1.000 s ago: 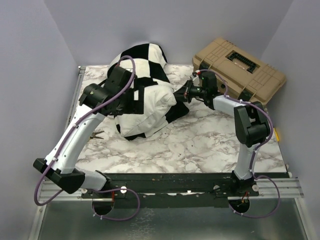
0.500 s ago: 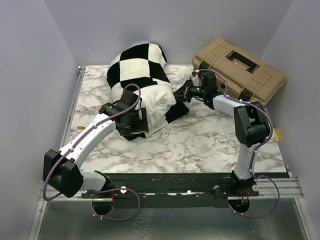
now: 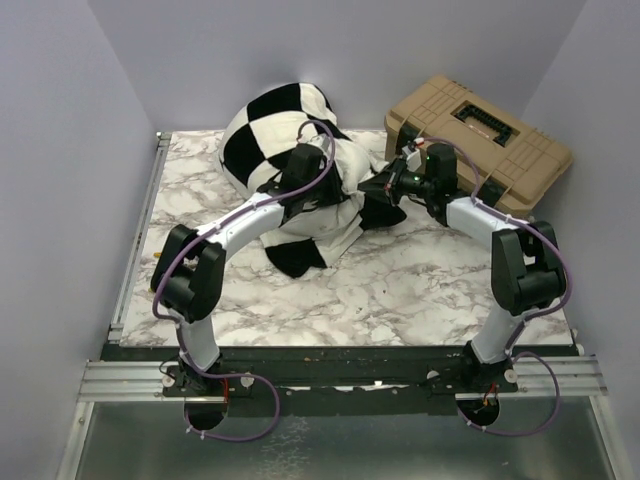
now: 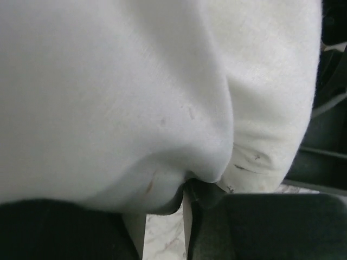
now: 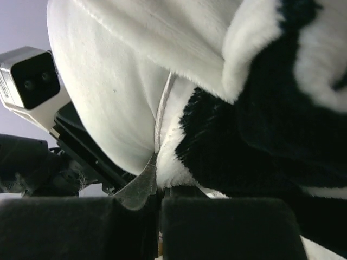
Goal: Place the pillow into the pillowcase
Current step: Stuff the pillow into the pillowcase.
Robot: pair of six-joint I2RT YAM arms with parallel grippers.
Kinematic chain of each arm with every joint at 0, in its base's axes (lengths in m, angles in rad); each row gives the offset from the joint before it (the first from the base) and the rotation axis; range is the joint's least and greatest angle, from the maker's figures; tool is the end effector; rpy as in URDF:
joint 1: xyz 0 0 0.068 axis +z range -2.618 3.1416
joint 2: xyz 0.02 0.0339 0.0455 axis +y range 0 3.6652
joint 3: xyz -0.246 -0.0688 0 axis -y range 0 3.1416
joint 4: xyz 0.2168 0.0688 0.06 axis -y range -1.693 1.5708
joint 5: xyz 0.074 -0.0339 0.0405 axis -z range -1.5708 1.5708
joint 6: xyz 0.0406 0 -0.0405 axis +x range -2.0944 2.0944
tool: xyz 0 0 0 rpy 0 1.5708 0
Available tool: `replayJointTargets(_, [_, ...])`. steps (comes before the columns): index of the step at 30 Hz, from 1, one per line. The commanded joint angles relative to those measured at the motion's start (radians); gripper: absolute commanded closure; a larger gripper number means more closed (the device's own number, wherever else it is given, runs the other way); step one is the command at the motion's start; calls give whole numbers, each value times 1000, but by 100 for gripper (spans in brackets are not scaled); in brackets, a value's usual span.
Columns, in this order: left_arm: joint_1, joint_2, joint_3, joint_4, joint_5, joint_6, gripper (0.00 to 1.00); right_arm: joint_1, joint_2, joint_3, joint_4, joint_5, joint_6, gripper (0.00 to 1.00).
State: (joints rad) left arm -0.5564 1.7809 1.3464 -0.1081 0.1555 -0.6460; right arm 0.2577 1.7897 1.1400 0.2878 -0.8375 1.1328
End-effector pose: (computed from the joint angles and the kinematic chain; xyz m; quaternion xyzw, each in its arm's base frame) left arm 0.3286 -0.2118 0.2583 -0.0007 0.8689 -0.3331 0.3660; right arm 0.3568 0.1252 0.2344 0.1092 0.7788 0.5895 0.1844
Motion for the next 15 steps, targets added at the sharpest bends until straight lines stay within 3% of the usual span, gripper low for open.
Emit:
replayJointTargets(1, [9, 97, 160, 377, -143, 54, 74, 40, -103, -54, -51, -174, -1, 100])
replayJointTargets(13, [3, 322, 264, 359, -218, 155, 77, 40, -246, -41, 133, -385, 175, 100])
replayJointTargets(15, [-6, 353, 273, 354, -219, 200, 86, 39, -268, -46, 193, -397, 221, 100])
